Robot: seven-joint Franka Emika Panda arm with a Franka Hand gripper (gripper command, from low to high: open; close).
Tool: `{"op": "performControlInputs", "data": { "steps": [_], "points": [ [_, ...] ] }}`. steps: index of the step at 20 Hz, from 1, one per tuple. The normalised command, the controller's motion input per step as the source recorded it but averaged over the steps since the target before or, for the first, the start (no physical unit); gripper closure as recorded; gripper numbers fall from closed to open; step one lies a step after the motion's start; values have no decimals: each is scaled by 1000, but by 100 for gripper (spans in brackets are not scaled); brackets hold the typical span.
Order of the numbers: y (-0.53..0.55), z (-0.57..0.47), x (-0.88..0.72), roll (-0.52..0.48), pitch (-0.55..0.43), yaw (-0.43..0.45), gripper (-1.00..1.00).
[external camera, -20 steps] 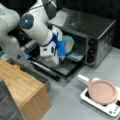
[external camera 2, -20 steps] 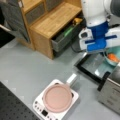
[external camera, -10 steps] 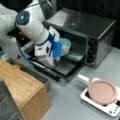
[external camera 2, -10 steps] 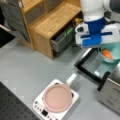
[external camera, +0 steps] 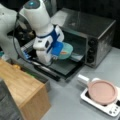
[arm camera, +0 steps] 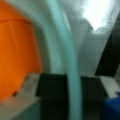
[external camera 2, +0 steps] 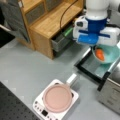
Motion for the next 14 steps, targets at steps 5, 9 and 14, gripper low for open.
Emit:
{"op": "performControlInputs", "data": {
  "steps": [5,9,14],
  "points": [
    [10,316,180,-113,203,-27,100],
    [-78,358,169,-178,253,-75,100],
    [-64,334,219,-241,175,-178,100]
  ]
}}
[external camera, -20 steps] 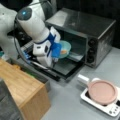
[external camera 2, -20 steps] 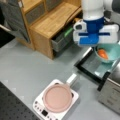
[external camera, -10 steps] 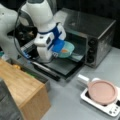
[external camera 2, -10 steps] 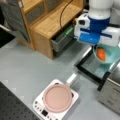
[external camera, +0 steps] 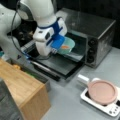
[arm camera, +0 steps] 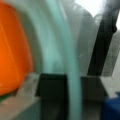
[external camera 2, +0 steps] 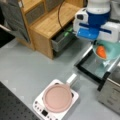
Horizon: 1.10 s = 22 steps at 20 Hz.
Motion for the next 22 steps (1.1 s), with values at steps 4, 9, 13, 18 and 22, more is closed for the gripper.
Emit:
{"op": "performControlInputs", "data": {
  "steps": [4,9,13,18,22],
  "points": [
    [-26,198,236,-215,142,-153,100],
    [-78,221,332,-170,186,-115,100],
    [-205,277,551,-114,213,-114,100],
    [-278,287,664,-132,261,-86,100],
    [-254,232,612,-137,286,-33,100]
  ]
}}
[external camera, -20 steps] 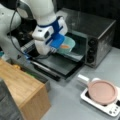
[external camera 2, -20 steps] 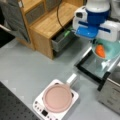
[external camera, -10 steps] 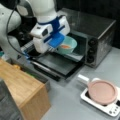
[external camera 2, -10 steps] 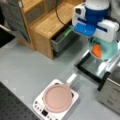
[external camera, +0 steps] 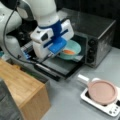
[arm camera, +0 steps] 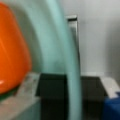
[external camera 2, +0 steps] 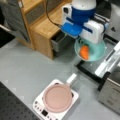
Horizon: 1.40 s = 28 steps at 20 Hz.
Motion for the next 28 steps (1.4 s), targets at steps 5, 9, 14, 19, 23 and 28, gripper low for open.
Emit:
{"op": "performControlInputs", "data": {
  "steps": [5,9,14,19,23,28],
  "points": [
    [-317,180,504,-189,286,72,100],
    [-441,104,459,-206,260,113,100],
    [-470,19,485,-154,204,123,100],
    [-395,89,543,-110,162,195,100],
    [-387,165,470,-114,185,274,100],
    [-442,81,452,-100,163,256,100]
  ]
}}
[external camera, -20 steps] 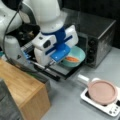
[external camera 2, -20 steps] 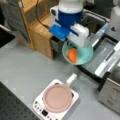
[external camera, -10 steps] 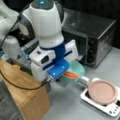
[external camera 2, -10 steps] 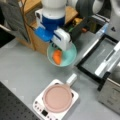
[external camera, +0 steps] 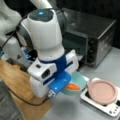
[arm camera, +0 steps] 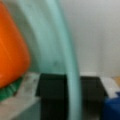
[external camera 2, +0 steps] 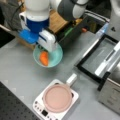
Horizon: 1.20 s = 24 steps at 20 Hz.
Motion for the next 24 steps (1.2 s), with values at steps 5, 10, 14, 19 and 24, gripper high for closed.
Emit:
{"op": "performControlInputs", "data": {
  "steps": [5,10,14,19,24],
  "points": [
    [-431,41,517,-106,127,194,100],
    [-398,91,505,-116,142,169,100],
    [-233,60,473,-91,142,146,100],
    [-78,61,339,-81,150,98,100],
    [-6,42,250,-50,137,91,100]
  ]
}}
